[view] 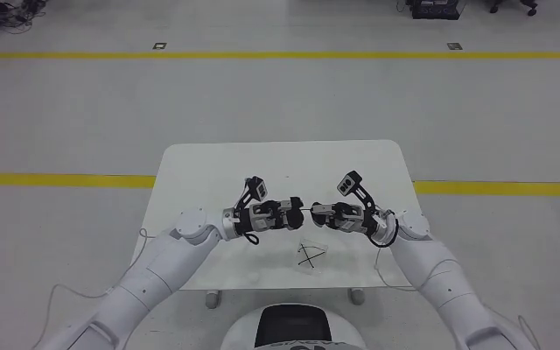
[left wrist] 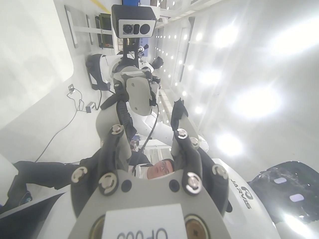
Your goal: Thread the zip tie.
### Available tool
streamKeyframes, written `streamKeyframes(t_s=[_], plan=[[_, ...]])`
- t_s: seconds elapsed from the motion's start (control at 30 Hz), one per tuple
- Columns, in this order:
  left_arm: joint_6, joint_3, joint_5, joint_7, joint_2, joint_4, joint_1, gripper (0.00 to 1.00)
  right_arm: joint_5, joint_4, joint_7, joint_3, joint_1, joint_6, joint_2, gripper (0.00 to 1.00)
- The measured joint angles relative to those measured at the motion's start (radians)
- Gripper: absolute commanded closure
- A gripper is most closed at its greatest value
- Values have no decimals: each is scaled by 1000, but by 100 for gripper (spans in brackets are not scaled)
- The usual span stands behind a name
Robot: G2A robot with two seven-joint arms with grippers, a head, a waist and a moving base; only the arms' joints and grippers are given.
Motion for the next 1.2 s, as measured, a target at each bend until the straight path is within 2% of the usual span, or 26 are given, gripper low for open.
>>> streamKeyframes(t_s=[1.2], plan=[[5,-11,3,-21,-16,19,7,65,36,48,26,-31,27,-5,-23,100]])
